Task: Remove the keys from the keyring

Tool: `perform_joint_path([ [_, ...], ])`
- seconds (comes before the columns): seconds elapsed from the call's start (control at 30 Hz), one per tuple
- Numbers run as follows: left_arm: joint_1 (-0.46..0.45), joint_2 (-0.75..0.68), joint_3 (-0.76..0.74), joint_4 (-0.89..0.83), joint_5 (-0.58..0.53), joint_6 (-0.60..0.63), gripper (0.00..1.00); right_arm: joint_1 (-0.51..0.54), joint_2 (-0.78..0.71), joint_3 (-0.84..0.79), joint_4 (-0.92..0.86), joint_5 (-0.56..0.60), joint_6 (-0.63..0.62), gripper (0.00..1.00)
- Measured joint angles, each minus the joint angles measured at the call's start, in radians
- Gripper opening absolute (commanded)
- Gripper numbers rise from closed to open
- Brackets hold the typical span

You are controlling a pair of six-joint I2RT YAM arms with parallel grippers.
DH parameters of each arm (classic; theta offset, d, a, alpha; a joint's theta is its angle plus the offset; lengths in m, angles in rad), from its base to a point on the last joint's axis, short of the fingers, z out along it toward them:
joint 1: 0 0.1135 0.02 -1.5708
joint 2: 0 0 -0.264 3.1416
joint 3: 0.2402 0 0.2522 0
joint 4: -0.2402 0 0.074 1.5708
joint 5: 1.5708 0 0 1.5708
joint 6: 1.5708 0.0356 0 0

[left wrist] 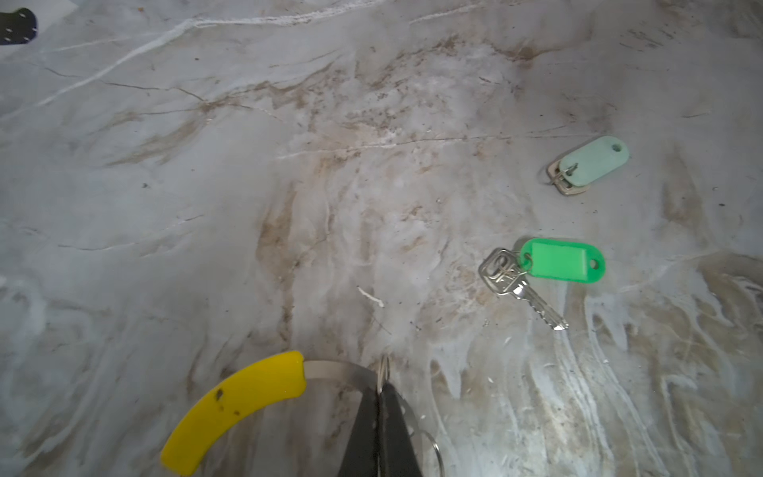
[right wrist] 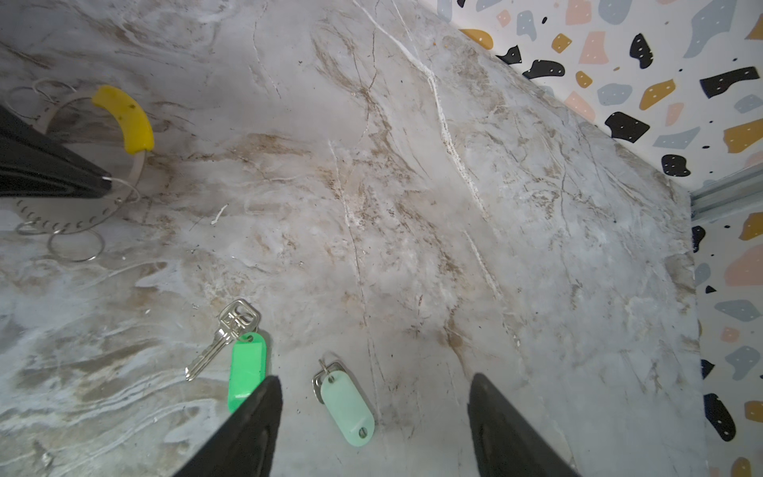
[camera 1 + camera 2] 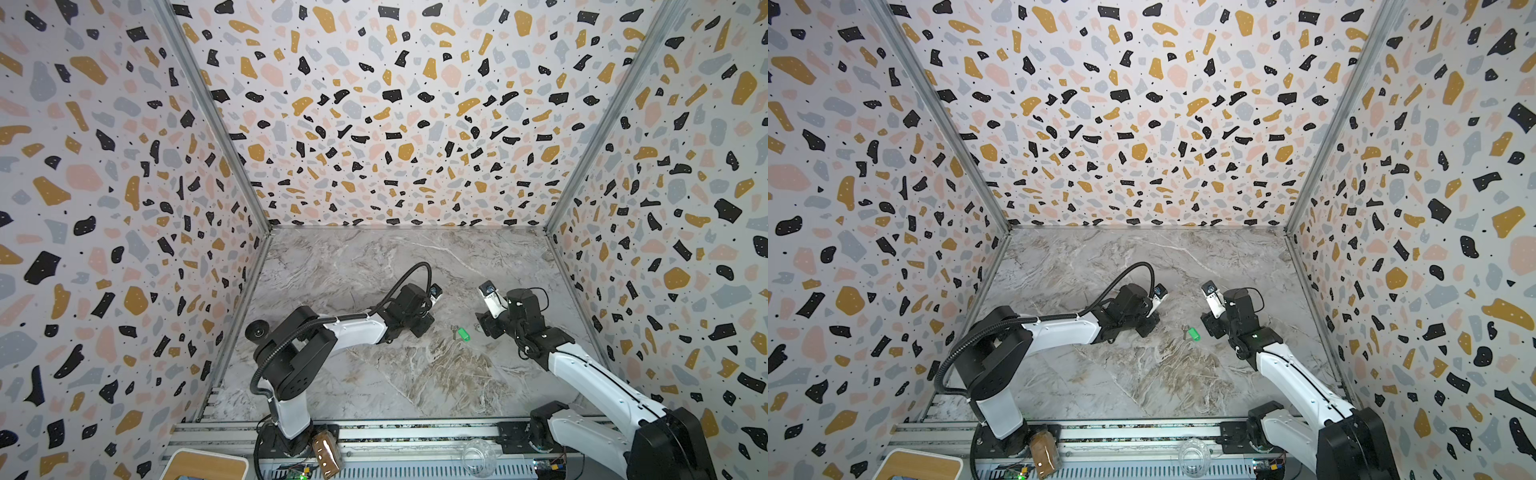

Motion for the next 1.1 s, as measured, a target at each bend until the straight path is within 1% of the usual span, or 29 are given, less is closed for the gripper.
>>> perform_joint_path([
  [0.07,-0.003,0.010,0.000,0.010,0.008,-0.014,0.25,-0.002,-0.013,-0.015,0.008,0.006,0.003,0.79],
  [0.1,-0.003,0.012,0.000,0.015,0.012,-0.024,0.31,-0.003,-0.017,-0.021,0.012,0.008,0.004,0.81],
  [0.17,-0.003,0.004,-0.001,0.029,0.014,-0.041,0.49,-0.006,-0.024,-0.032,0.021,0.014,0.007,0.83],
  [0.23,-0.001,-0.026,-0.016,0.051,0.013,-0.055,0.62,-0.012,-0.026,-0.038,0.037,0.019,0.007,0.87],
  [0.3,0.007,-0.090,-0.043,0.069,0.005,-0.067,0.77,-0.023,-0.026,-0.040,0.062,0.022,0.007,0.93],
  [0.33,0.012,-0.128,-0.056,0.075,0.000,-0.071,0.98,-0.032,-0.025,-0.041,0.080,0.022,0.008,0.96],
  [0.37,0.018,-0.175,-0.071,0.086,-0.005,-0.074,1.00,-0.041,-0.023,-0.041,0.099,0.021,0.008,0.99],
  [0.43,0.035,-0.264,-0.099,0.105,-0.019,-0.082,1.00,-0.063,-0.012,-0.041,0.146,0.021,0.008,0.99],
  [0.53,0.095,-0.416,-0.165,0.135,-0.065,-0.089,0.99,-0.095,0.042,-0.042,0.239,0.027,0.013,0.99],
  [0.6,0.166,-0.525,-0.236,0.158,-0.109,-0.097,1.00,-0.116,0.086,-0.049,0.305,0.035,0.026,0.99],
  [0.67,0.266,-0.644,-0.333,0.177,-0.171,-0.106,1.00,-0.138,0.129,-0.071,0.385,0.040,0.046,0.99],
  [0.7,0.307,-0.688,-0.375,0.182,-0.200,-0.109,0.99,-0.145,0.143,-0.084,0.418,0.042,0.052,0.99],
  [0.77,0.418,-0.781,-0.479,0.194,-0.270,-0.112,1.00,-0.158,0.169,-0.127,0.501,0.046,0.068,0.99],
  [0.87,0.549,-0.851,-0.610,0.234,-0.327,-0.119,1.00,-0.166,0.198,-0.207,0.650,0.053,0.088,0.99],
  [0.93,0.611,-0.865,-0.696,0.290,-0.368,-0.127,1.00,-0.176,0.213,-0.270,0.760,0.050,0.106,0.99],
  [1.0,0.646,-0.849,-0.780,0.383,-0.412,-0.139,0.99,-0.183,0.232,-0.336,0.888,0.043,0.123,0.99],
  [1.03,0.656,-0.821,-0.818,0.434,-0.435,-0.146,1.00,-0.191,0.248,-0.370,0.958,0.039,0.131,0.99],
  [1.1,0.662,-0.745,-0.846,0.500,-0.462,-0.146,1.00,-0.202,0.279,-0.412,1.060,0.029,0.134,0.99],
])
